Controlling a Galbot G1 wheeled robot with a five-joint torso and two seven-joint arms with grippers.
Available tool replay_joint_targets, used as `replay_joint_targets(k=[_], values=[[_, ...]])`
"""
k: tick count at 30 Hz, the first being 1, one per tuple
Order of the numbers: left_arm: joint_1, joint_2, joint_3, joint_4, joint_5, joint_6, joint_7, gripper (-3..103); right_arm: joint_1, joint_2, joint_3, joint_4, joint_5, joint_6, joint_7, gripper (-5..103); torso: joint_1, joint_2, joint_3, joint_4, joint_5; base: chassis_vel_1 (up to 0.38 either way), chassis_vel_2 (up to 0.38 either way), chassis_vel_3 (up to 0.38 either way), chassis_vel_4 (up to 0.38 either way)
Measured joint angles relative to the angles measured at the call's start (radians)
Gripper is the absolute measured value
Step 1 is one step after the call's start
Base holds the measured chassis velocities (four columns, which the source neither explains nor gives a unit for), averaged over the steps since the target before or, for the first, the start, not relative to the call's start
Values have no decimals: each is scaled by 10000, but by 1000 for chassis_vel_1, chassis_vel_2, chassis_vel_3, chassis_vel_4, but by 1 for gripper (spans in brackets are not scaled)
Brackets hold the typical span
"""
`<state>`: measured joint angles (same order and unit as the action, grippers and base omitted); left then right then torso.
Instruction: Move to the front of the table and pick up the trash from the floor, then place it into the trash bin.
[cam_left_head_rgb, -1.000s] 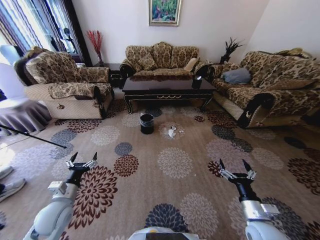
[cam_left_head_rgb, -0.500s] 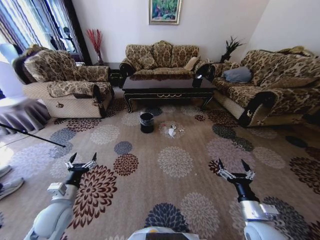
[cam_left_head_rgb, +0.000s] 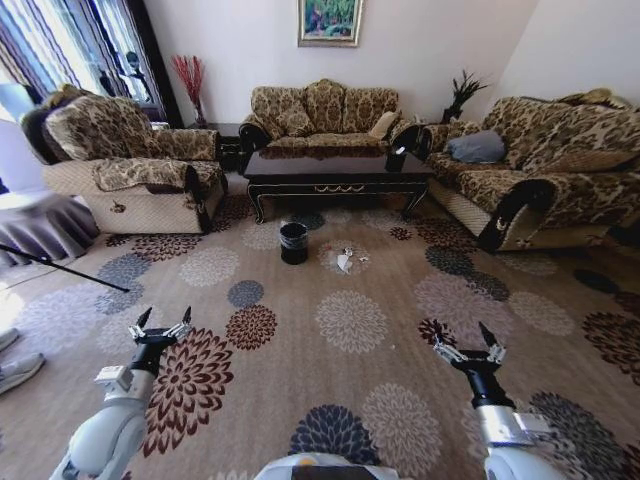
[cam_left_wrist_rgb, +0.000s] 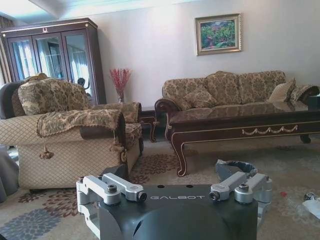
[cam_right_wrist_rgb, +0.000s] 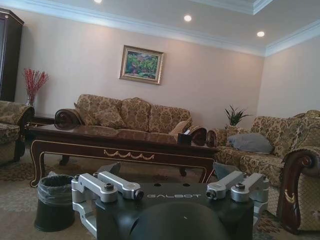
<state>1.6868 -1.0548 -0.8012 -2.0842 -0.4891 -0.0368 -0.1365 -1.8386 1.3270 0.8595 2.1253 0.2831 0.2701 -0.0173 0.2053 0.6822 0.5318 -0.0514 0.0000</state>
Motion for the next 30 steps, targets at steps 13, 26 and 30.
replay_joint_targets(k=[13,26,30], values=[[-336,39,187,114,52,198,30,100,53,-23,24,-216,86,74,-75,100,-207,-512,-301,1,-2,0,0,0,0],[-413,27,203,130,32,253,46,100,167,-108,45,-187,151,21,-107,100,-431,-1038,-604,0,0,0,0,0,0],[-254,197,179,117,-1,148,89,100,111,-104,45,-169,132,25,-180,100,-496,-1213,-715,0,0,0,0,0,0]])
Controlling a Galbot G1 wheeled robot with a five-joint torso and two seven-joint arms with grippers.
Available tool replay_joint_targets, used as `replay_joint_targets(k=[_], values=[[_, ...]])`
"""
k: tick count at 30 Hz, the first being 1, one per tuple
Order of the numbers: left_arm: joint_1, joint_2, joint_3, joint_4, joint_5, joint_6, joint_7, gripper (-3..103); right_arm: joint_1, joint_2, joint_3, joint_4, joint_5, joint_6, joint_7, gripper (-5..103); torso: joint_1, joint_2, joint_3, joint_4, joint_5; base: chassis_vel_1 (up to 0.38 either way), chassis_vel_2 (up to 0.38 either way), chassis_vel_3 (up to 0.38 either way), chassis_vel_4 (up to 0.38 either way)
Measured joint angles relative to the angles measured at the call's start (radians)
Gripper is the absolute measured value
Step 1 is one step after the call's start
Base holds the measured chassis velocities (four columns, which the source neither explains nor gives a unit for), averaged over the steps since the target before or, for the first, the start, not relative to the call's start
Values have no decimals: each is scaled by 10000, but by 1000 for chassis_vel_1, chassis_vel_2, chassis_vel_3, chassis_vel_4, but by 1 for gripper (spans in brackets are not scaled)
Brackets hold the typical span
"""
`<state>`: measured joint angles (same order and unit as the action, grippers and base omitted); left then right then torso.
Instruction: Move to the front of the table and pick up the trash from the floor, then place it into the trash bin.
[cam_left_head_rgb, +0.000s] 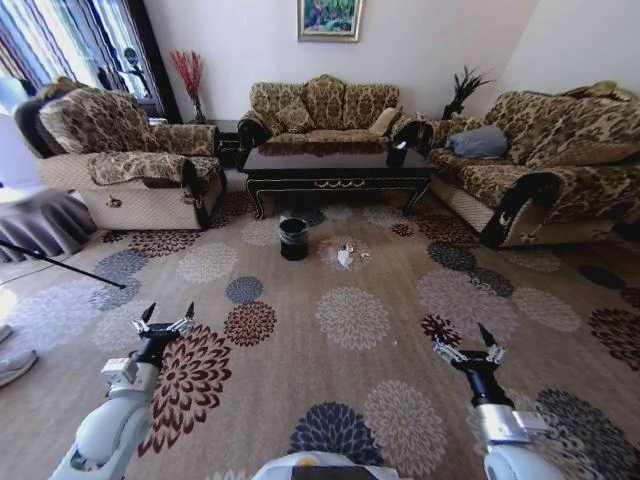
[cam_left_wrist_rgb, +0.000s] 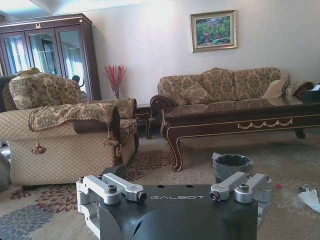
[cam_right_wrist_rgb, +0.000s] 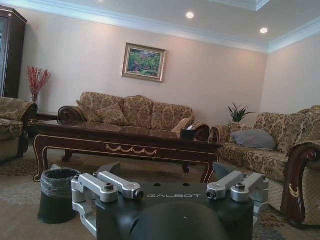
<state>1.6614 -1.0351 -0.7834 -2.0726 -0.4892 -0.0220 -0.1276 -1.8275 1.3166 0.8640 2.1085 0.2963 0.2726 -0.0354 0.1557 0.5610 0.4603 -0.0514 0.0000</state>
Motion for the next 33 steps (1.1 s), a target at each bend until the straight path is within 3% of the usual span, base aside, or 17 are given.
replay_joint_targets(k=[33], values=[[63,-69,-24,-82,-49,-230,-42,100,-91,52,54,-38,-32,150,-35,100,-544,-1377,-828,1,-1,0,0,0,0]])
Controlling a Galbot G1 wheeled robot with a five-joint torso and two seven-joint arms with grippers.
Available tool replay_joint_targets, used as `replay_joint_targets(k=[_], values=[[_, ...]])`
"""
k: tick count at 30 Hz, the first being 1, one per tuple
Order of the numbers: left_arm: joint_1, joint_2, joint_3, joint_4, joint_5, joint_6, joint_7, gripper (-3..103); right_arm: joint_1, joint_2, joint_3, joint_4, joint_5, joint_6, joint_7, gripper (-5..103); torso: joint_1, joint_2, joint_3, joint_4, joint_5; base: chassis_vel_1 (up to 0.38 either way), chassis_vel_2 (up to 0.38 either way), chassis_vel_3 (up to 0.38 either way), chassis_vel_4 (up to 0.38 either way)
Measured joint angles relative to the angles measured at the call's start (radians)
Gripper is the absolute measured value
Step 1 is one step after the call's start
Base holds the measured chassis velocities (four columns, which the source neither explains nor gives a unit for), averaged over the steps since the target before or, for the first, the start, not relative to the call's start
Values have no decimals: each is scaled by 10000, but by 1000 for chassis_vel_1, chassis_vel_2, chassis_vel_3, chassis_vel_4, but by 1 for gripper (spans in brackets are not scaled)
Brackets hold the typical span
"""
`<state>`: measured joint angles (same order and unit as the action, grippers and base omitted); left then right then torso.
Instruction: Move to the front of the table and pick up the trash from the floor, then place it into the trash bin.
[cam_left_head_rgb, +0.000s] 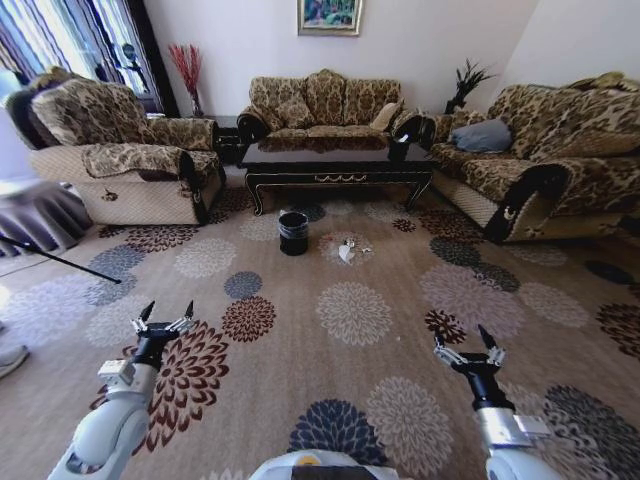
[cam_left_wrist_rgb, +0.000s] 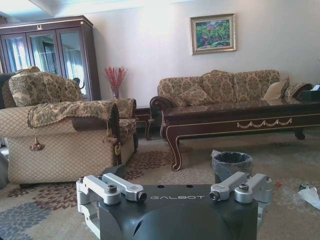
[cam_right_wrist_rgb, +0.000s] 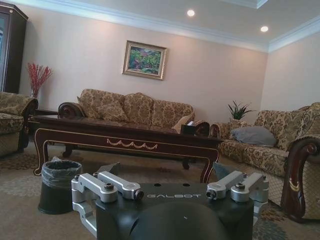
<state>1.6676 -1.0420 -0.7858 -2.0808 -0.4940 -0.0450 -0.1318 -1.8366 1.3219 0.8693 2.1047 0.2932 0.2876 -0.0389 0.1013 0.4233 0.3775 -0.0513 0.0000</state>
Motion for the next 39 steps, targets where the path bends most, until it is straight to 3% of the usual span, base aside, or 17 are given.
replay_joint_targets(k=[39], values=[[108,-73,-7,151,59,184,-143,100,39,152,-169,-401,64,328,-17,100,-533,-1536,-1007,0,0,0,0,0,0]])
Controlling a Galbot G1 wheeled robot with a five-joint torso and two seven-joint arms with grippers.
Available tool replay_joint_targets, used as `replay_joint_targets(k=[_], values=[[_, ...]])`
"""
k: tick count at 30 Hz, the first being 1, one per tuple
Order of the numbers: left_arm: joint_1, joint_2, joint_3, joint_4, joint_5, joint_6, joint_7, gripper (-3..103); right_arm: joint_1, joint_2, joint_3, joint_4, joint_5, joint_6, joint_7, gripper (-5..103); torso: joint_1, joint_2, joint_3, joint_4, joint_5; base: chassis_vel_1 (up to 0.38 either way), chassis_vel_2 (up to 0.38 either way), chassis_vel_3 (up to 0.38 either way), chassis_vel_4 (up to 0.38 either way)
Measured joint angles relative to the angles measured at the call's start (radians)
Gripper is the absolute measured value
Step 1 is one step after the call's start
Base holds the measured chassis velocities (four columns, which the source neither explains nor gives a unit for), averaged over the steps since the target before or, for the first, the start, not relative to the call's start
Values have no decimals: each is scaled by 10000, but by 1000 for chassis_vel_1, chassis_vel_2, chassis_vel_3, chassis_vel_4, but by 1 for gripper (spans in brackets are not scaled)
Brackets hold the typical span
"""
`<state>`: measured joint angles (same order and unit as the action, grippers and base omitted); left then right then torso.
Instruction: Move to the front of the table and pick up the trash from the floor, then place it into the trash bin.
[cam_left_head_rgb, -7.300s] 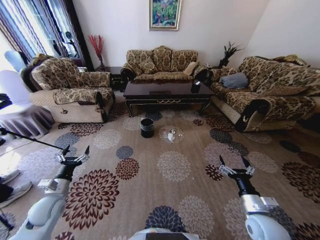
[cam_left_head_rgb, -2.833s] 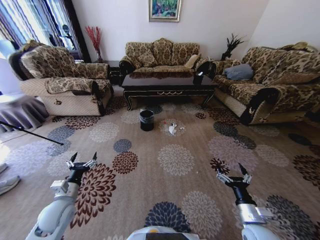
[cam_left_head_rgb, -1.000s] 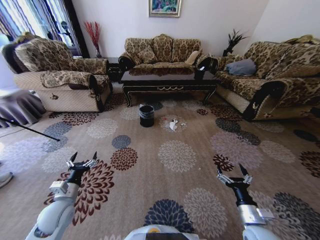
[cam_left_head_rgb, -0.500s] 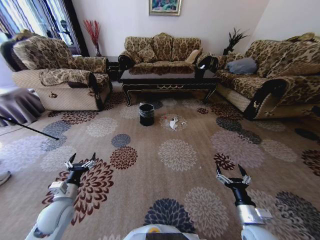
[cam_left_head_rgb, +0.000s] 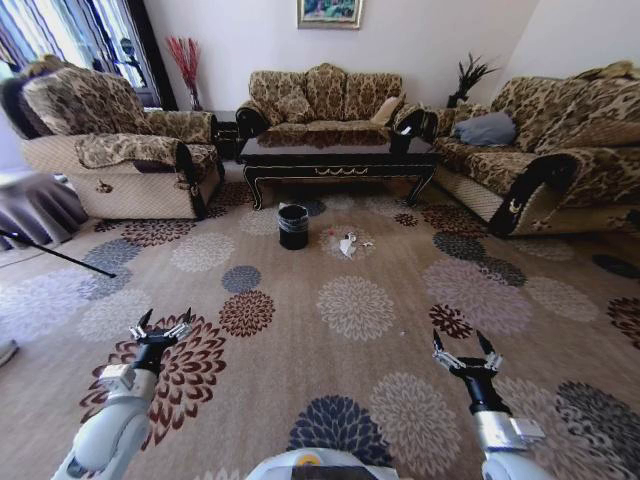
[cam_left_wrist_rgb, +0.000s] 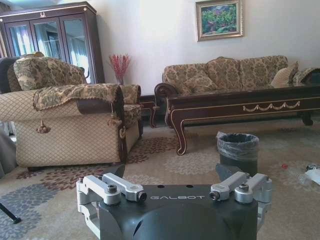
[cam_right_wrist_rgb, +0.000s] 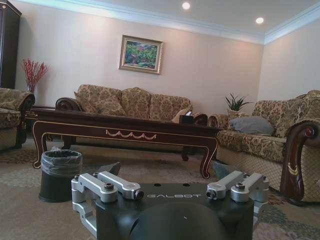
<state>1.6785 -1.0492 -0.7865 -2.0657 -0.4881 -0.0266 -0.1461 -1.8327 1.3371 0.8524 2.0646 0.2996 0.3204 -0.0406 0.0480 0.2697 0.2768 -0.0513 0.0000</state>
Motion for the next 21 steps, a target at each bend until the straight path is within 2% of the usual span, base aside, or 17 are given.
replay_joint_targets(k=[21], values=[[90,-100,23,-36,144,-88,2,100,-41,-46,56,6,27,119,-77,100,-224,-814,-589,0,0,0,0,0,0]])
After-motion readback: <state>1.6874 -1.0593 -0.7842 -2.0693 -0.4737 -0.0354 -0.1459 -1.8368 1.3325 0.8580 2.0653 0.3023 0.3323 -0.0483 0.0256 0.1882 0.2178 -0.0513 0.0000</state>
